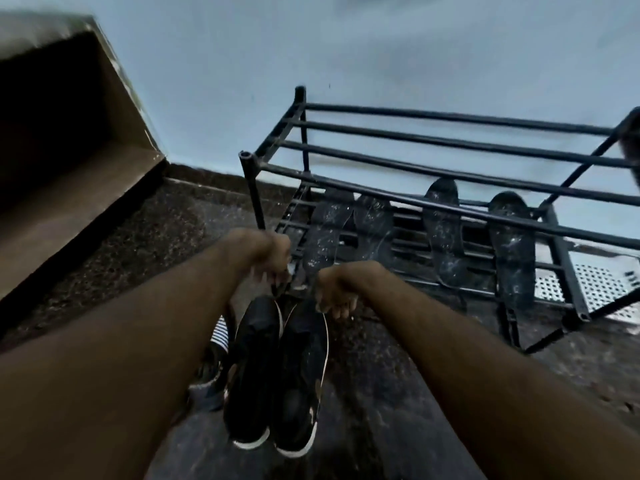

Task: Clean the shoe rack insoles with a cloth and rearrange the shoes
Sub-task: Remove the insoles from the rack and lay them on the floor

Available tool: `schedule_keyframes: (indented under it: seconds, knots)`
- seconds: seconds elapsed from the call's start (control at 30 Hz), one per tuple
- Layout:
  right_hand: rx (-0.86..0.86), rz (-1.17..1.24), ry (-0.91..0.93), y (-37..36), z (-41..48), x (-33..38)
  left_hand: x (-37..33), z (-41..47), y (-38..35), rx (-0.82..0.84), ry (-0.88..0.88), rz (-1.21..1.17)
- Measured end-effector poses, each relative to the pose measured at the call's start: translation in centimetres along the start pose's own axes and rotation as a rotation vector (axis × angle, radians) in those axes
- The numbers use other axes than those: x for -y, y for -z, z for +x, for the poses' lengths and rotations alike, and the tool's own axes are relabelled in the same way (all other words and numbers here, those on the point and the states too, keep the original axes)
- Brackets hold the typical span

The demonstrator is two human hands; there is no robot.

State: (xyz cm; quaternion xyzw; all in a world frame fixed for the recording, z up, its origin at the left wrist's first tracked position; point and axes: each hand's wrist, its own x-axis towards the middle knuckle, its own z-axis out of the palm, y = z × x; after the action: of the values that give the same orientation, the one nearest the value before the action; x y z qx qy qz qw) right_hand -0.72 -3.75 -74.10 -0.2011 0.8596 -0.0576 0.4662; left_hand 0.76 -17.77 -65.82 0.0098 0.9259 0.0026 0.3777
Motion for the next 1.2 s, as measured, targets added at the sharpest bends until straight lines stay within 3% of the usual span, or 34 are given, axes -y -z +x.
schedule_keyframes:
  seconds: [0.17, 0.4, 0.57, 0.83, 1.2]
  knots:
    - [-0.248, -0.020, 0.002, 2.7, -6.3, 0.9, -1.4, -5.0, 2.0, -0.305, -0.078, -0.071]
    - [-0.528, -0.024, 0.093, -0.5, -12.3, 2.8, -1.7, -10.7, 1.3, -0.332, -0.126, -0.093]
    - [-0.585, 0.034, 0.073, -4.2, -13.8, 1.6, -3.6, -12.0, 1.8, -0.411, -0.195, -0.041]
    - [-0.698, 0.120, 0.048, -4.1, -18.8, -1.2, -7.0, -12.5, 2.6, -0.500, -0.296, 0.039]
    - [-0.764, 0.381, 0.023, -5.6, -20.0, -6.8, -9.7, -13.8, 3.5, -0.524, -0.282, 0.155]
